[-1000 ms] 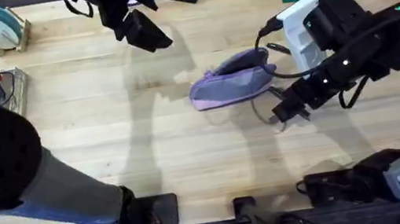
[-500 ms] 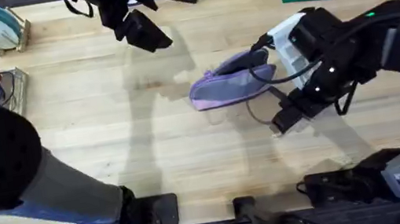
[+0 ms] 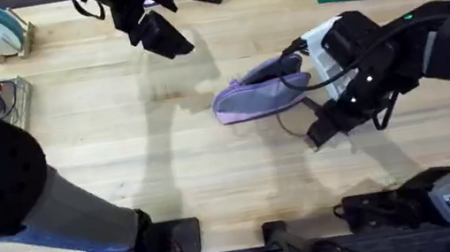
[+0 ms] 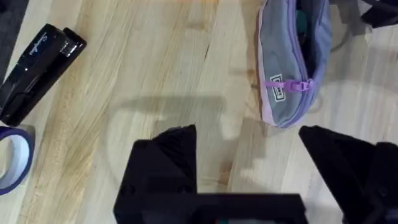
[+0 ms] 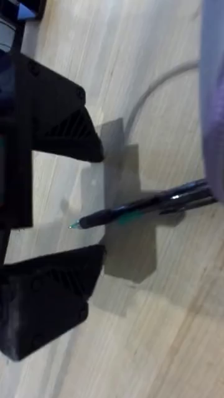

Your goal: Unzip the bag, pick up the pens from the table one at a time and place them inside, then zip the bag closed.

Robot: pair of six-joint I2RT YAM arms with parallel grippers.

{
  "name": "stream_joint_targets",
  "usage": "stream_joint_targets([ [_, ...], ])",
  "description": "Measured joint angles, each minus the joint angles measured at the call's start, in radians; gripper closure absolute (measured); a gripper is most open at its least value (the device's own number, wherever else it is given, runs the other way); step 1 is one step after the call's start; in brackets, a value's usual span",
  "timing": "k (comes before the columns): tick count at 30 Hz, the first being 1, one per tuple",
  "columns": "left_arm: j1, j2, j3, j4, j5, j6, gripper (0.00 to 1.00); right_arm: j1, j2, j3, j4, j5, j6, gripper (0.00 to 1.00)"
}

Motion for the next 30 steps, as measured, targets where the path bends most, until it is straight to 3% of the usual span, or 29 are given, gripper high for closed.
stream_joint_targets([
  [4, 0.0, 0.0, 0.0, 0.0, 0.0, 0.0, 0.008, 0.0, 0.0, 0.0, 0.003, -0.002, 0.002, 0.336],
  [10, 0.0, 0.0, 0.0, 0.0, 0.0, 0.0, 0.007, 0.001, 0.0, 0.0, 0.006, -0.006, 0.01, 0.732],
  [15, 0.0, 0.0, 0.0, 0.0, 0.0, 0.0, 0.007, 0.002, 0.0, 0.002, 0.006, -0.007, 0.01, 0.941],
  [24, 0.0, 0.0, 0.0, 0.0, 0.0, 0.0, 0.007, 0.004, 0.0, 0.006, -0.004, 0.0, 0.009, 0.964],
  [30, 0.0, 0.0, 0.0, 0.0, 0.0, 0.0, 0.007, 0.003, 0.015, 0.041, -0.078, 0.084, 0.011, 0.972],
])
